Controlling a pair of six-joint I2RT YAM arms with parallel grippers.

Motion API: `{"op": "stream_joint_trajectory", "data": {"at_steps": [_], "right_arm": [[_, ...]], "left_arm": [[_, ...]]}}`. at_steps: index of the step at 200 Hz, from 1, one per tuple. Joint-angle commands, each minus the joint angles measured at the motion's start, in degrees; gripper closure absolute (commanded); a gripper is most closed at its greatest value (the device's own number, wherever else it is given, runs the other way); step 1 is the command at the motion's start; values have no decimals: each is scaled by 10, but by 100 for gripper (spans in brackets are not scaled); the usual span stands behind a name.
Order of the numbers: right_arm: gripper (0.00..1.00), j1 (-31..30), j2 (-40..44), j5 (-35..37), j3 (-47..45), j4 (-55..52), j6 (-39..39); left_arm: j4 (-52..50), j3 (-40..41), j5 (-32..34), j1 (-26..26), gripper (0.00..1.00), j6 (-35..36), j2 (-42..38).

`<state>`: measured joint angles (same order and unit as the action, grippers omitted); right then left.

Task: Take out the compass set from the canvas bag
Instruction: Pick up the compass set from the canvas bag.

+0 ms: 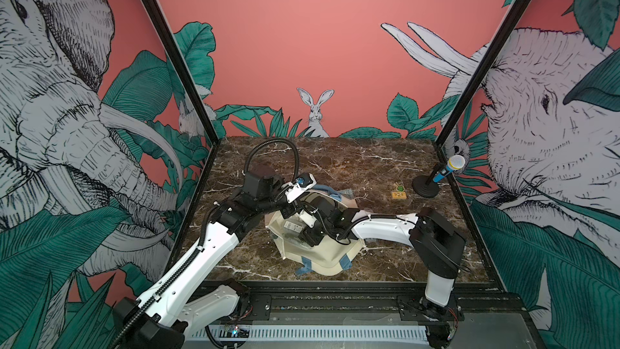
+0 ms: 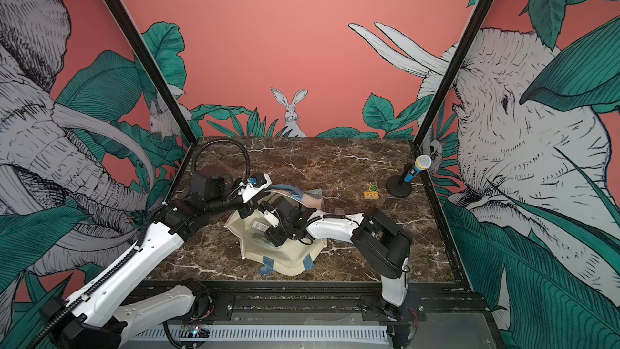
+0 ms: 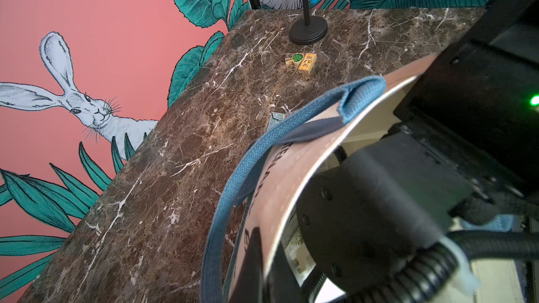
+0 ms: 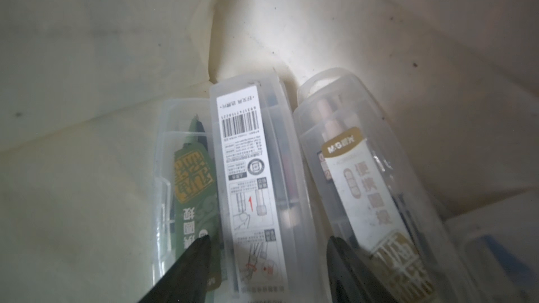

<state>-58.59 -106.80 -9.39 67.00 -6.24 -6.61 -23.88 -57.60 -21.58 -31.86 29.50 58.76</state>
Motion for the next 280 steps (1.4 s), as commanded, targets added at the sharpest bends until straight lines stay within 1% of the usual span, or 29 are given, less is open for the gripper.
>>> {"op": "stream_joint_trajectory", "data": {"at_steps": [1,21,71,131,148,170,192,231,254,266,280], "right_arm": [[38,-10,-22,24,11,-54,27],[47,-11,-18,28,15,-69,31],[57,-12,25,48,-3,-107,31],[60,-13,67,47,-19,-143,6],[57,-18,69,41,-21,-151,5],[46,-25,55,44,-16,-152,10],[38,-27,38,47,-2,-153,14],[29,-28,9,56,17,-166,20],[28,-28,-8,45,25,-165,14],[30,-27,-15,28,30,-163,8],[35,-26,-20,12,34,-158,3]], "left_arm": [[37,0,-14,-1,100,6,-24],[37,2,-11,-1,100,6,-26],[36,4,-2,-1,100,8,-28],[34,2,2,-1,100,9,-32],[34,2,2,-2,100,8,-35],[34,1,1,-1,100,8,-35],[33,2,1,-1,100,8,-36],[34,4,1,-2,100,7,-41],[35,5,-1,-1,100,7,-41],[35,6,-2,-2,100,7,-40],[35,4,-3,-1,100,6,-41]]}}
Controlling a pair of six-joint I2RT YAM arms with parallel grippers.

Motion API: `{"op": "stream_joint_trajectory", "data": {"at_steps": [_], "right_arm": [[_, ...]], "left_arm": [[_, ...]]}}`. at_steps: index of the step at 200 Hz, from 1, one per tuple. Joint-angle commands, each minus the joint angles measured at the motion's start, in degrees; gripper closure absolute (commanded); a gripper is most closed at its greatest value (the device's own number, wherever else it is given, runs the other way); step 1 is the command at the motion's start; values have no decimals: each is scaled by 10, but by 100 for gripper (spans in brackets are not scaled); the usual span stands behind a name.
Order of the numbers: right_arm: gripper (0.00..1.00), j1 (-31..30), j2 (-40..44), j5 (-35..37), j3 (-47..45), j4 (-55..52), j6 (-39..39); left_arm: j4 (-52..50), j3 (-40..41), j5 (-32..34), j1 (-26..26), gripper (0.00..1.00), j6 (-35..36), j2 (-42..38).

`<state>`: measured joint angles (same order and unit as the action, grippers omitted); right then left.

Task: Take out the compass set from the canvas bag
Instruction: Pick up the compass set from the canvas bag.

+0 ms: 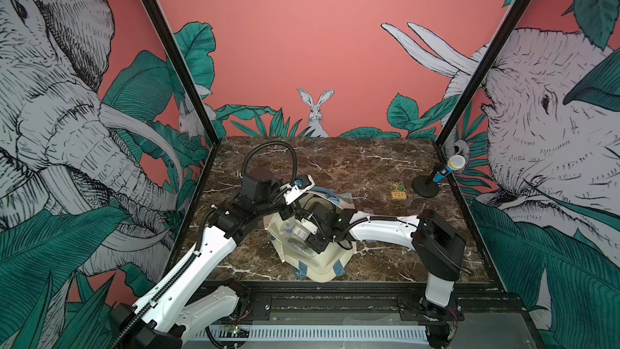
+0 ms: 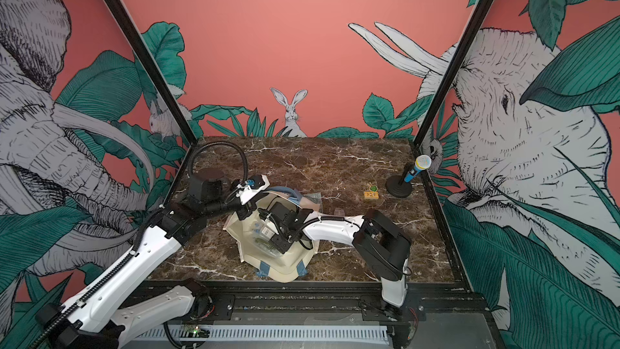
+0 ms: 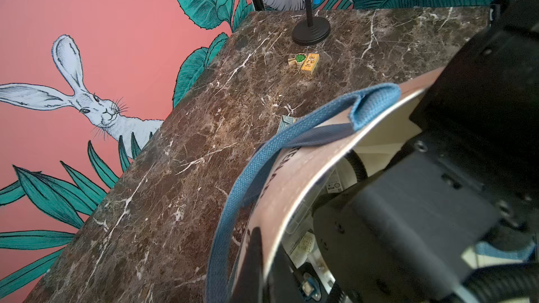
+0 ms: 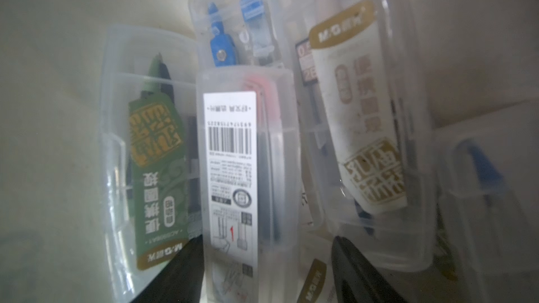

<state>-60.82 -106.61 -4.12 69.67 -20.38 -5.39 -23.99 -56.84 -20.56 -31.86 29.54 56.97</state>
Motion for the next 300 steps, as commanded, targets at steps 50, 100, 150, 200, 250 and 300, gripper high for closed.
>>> {"op": "stream_joint_trajectory", "data": {"at_steps": [50,100,150,200,250,300], "right_arm": [[49,0,-20,-63,8,-17,-16],[62,-1,6,-48,14,-40,-8],[73,0,23,-41,28,-68,-1],[78,0,56,-32,40,-96,7],[79,0,87,-39,44,-121,8],[79,-2,168,-69,23,-166,-16]], "left_arm": [[36,-2,-12,-1,100,6,-26],[36,-1,-6,-1,100,7,-25],[36,-1,-4,-1,100,7,-23],[39,-2,-4,-1,100,6,-19],[39,-2,1,0,100,7,-15],[42,-5,3,-1,100,5,-10]]}}
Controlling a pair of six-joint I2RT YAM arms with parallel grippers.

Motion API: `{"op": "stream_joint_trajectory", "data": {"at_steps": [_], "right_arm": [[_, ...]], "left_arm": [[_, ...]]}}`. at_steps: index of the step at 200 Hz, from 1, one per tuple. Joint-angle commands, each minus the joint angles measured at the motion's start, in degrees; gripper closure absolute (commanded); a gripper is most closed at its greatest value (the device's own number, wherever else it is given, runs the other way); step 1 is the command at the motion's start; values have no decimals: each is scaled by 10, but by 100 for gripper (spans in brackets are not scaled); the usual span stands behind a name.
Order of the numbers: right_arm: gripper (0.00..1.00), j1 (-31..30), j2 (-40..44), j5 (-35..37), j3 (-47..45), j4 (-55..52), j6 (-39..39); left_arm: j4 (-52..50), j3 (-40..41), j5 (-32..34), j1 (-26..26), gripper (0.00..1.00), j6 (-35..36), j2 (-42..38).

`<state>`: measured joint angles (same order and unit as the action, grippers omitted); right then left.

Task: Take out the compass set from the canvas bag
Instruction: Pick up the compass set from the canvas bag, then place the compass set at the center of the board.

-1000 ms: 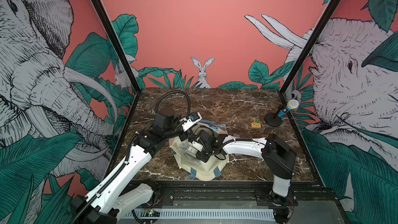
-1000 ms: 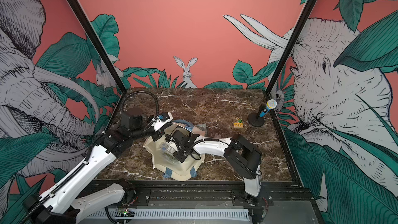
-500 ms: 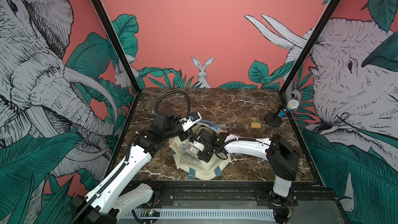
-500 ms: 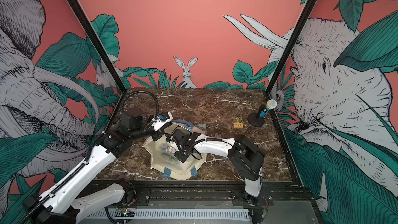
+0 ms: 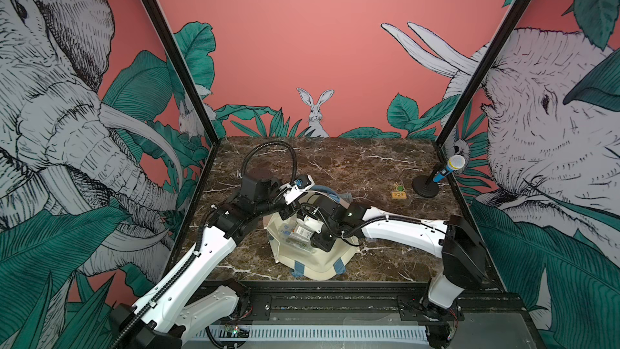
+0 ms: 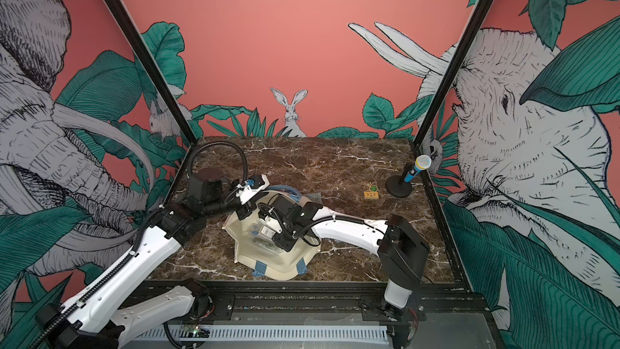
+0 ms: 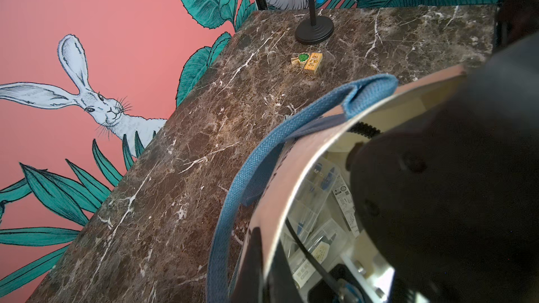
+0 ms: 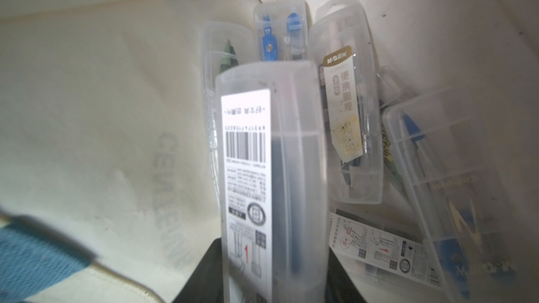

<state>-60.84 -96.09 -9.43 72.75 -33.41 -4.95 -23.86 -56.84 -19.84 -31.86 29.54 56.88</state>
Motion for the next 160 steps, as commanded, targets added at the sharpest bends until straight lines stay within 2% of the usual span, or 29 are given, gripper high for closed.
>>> {"op": "stream_joint_trajectory", "data": {"at_steps": [1,45,75,96,116,131,160], "right_arm": [[79,-2,66,-16,-9,-36,-21],[80,-11,182,-24,-39,-94,-64],[81,-12,271,1,-58,-130,-95],[81,3,308,29,-32,-182,-85],[81,36,310,22,4,-209,-62],[81,81,313,13,9,-206,-58],[81,198,353,-14,-50,-143,-85]], "left_arm": [[41,-5,-4,-1,100,5,-9],[51,-4,0,-1,100,-8,-7],[56,-11,1,-1,100,-17,-3],[61,-18,4,-1,100,-26,3],[58,-21,13,-1,100,-28,4],[63,-13,15,-1,100,-32,-1],[72,2,18,-2,100,-39,-14]]}}
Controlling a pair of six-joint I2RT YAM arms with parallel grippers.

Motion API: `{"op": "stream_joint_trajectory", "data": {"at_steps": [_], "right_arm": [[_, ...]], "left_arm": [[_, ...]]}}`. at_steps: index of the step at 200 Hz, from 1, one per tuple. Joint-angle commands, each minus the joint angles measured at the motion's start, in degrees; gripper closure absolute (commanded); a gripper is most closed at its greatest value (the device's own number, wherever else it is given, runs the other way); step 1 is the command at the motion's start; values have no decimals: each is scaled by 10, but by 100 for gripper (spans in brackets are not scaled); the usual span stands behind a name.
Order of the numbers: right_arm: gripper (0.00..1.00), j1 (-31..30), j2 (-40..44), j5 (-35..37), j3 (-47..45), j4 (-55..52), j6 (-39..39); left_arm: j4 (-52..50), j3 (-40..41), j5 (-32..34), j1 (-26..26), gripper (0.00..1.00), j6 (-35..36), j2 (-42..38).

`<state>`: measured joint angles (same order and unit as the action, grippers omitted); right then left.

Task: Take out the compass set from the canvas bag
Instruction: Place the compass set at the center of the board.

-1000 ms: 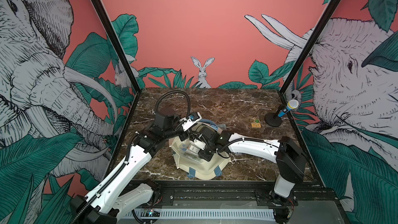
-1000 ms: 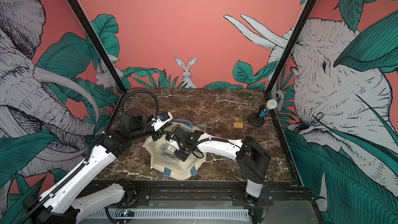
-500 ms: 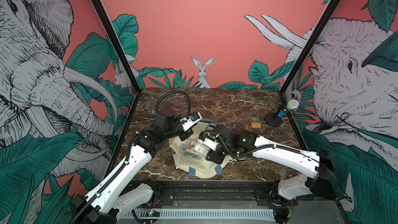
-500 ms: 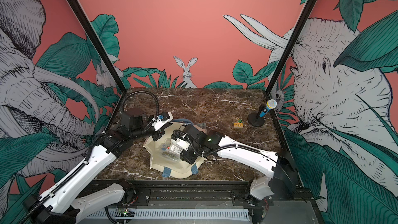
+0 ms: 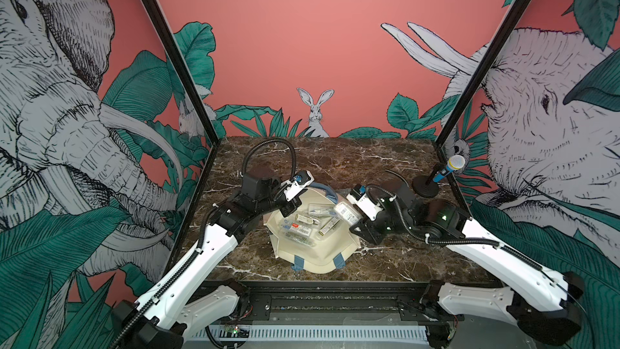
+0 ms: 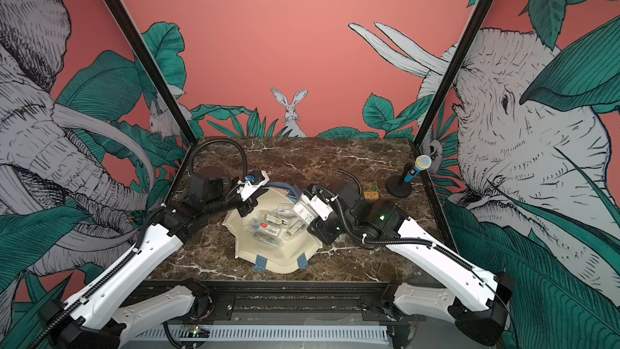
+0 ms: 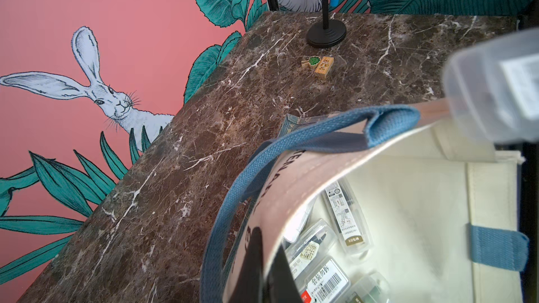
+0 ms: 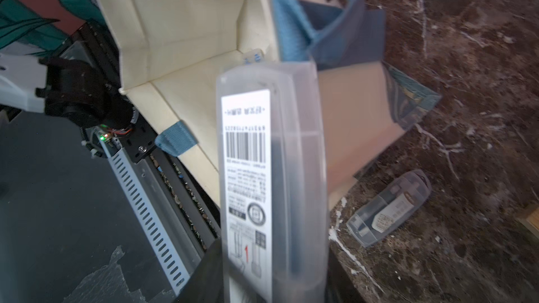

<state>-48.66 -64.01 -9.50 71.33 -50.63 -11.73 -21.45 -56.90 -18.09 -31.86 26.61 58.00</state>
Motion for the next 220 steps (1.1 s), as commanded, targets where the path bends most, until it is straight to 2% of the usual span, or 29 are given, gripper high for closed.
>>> {"op": "stream_joint_trajectory", "data": {"at_steps": [1,48,80,143,220], "right_arm": [[81,79,34,-14,-39,32,-18],[81,272,67,-66,-222,199,-109],[81,363,18,-97,-311,283,-127],[76,397,-103,-116,-348,334,-90],[66,397,-152,-138,-357,349,-84]], "left_arm": [[48,2,1,-2,100,-9,-25],[40,-7,-3,-1,100,-8,-23],[41,-3,-1,-1,100,-12,-29],[35,-5,-5,-1,100,-11,-25],[30,-4,-10,-1,100,-9,-28]]}}
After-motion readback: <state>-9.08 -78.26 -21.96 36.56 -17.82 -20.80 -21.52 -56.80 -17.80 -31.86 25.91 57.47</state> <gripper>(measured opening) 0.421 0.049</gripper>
